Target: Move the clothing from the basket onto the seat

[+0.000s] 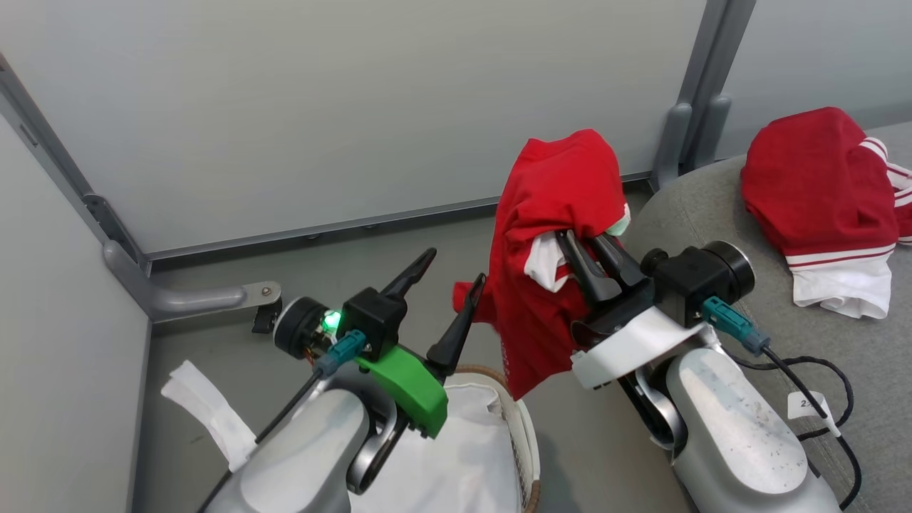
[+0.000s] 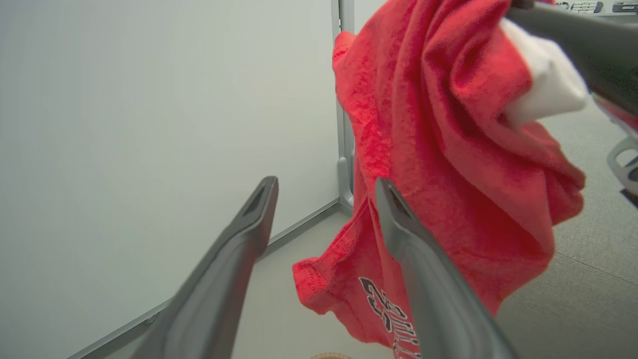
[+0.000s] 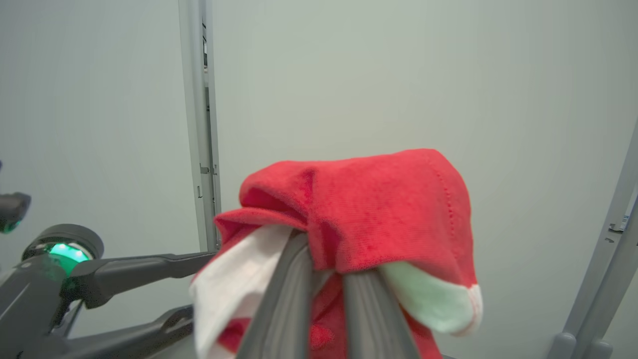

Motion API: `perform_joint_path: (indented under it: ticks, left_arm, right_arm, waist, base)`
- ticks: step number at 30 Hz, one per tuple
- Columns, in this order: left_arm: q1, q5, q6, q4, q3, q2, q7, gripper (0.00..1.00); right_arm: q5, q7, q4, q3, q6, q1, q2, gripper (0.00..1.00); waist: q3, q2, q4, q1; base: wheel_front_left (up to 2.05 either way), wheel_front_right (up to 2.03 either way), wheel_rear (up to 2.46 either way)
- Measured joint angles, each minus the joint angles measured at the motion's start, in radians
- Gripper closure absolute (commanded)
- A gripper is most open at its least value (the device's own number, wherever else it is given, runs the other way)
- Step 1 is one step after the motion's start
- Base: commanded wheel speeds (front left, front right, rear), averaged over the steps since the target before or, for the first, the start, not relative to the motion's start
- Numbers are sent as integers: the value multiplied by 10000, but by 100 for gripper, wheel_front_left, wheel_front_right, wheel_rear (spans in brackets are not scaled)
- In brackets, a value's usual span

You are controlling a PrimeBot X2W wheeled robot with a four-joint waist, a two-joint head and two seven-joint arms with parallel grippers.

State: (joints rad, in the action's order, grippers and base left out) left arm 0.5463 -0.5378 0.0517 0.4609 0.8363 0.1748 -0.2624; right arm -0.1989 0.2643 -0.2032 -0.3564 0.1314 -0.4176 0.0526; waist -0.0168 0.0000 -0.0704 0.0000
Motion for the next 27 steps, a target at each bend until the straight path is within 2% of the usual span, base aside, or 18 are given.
perform_joint_path:
  ticks: [7,15,27]
  left_arm:
    - [-1148,347,50,71,-606,-500,0,0]
    - [-1805,784,278,222,-1246,-805,-15,0]
    - [-1914,1586,546,203,-1804,-1078,-15,0]
  right_arm:
    - [360,0,54,612,0,227,130,100]
    - [614,0,127,1064,0,407,222,100]
    - [840,-2,125,1317,0,360,364,100]
  waist:
    - [104,0,-139,0]
    - [235,0,-535,0]
    - [614,0,-2069,0]
  base:
    - [0,0,0]
    - [0,0,0]
    - [0,0,0]
